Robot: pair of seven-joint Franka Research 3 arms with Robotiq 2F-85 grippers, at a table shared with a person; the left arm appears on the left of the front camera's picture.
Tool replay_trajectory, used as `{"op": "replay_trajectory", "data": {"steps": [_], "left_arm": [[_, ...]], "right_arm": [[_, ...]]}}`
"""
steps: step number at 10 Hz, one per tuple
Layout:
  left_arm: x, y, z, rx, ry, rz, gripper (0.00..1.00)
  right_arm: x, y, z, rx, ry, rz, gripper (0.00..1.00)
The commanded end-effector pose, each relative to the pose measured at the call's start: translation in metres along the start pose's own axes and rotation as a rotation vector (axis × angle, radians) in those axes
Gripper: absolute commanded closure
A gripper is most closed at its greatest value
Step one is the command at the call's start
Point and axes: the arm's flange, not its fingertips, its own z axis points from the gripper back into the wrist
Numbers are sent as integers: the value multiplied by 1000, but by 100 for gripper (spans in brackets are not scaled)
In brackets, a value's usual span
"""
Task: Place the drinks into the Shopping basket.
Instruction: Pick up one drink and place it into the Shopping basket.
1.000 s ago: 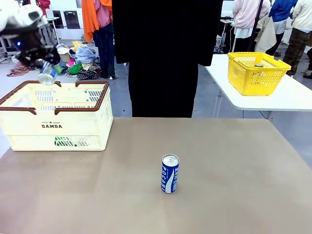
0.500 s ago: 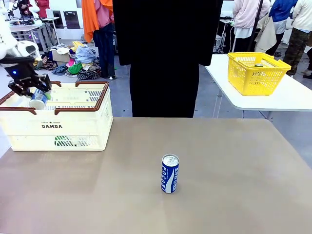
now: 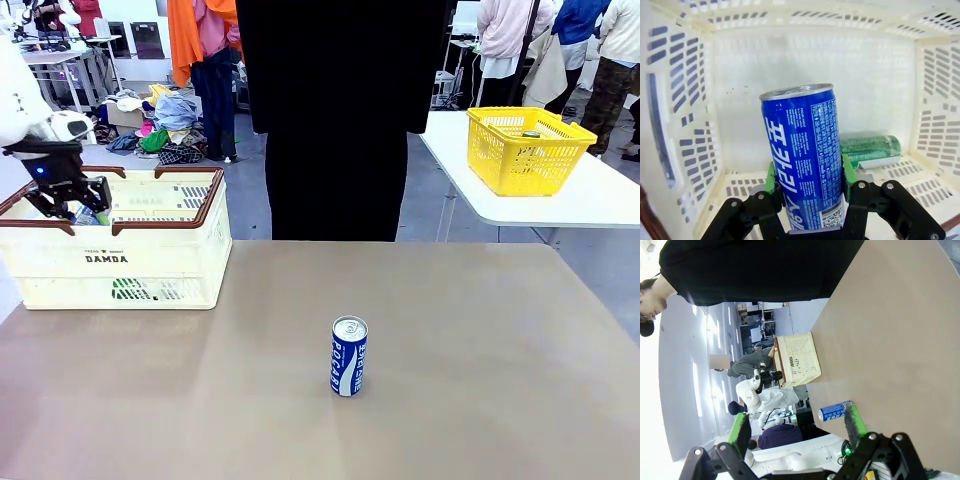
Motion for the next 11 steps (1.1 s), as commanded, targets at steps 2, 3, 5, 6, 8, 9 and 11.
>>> {"op": "replay_trajectory", "data": {"steps": [2, 3, 5, 6, 8, 9, 11], "left_arm": [[-1, -1, -8, 14, -2, -4, 100], [-1, -1, -8, 9, -4, -3, 100], [-1, 0, -13, 22, 7, 2, 100], [0, 1, -16, 42, 17, 14, 83], [-1, 0, -15, 37, 13, 10, 0], [-2, 0, -12, 43, 7, 7, 0], [-5, -2, -4, 38, -12, 4, 0]], "right_arm": [[-2, 2, 0, 2, -3, 8, 0], [-2, 2, 0, 2, -3, 8, 0], [-2, 2, 0, 2, -3, 8, 0], [-2, 2, 0, 2, -3, 8, 0], [-2, 2, 0, 2, -3, 8, 0], [-2, 2, 0, 2, -3, 8, 0], [-2, 2, 0, 2, -3, 8, 0]]}}
